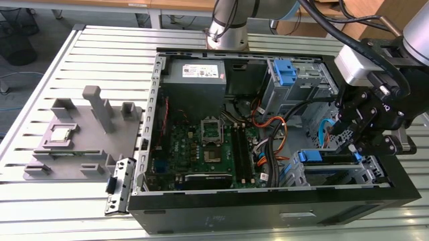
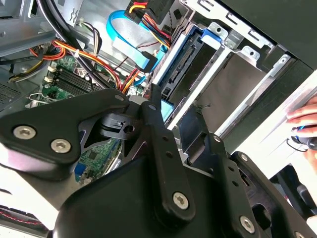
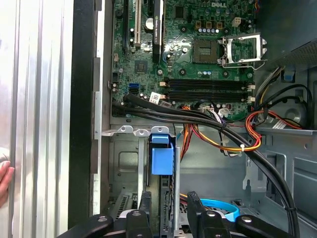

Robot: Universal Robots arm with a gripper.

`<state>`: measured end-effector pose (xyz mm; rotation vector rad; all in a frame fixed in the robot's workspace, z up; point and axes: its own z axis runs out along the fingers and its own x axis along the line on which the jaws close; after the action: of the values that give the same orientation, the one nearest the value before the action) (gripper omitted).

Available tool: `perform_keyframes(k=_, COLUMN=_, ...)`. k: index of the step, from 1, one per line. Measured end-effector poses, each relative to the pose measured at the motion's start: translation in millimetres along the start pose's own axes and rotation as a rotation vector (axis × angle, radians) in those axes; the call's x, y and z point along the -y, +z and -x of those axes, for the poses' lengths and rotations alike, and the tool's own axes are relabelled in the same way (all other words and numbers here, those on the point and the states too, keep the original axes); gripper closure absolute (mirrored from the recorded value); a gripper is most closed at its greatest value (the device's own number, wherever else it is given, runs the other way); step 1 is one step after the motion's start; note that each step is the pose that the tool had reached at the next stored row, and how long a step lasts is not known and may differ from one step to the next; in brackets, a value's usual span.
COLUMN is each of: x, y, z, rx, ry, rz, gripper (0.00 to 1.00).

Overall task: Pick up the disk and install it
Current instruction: 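Insert the first disk wire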

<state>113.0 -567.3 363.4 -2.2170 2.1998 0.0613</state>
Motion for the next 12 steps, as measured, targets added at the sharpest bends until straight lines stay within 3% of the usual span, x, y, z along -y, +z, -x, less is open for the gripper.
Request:
perform_keyframes(k=7, x=0.0, y=0.0, z=1.4, rx=-0.0001, ry=0.000, rz=0.0000, gripper=0.58)
perform_keyframes(k=12, x=0.1, y=0.5, z=7.8, rx=0.0000, ry=0.000, rz=0.0000, gripper=0.58)
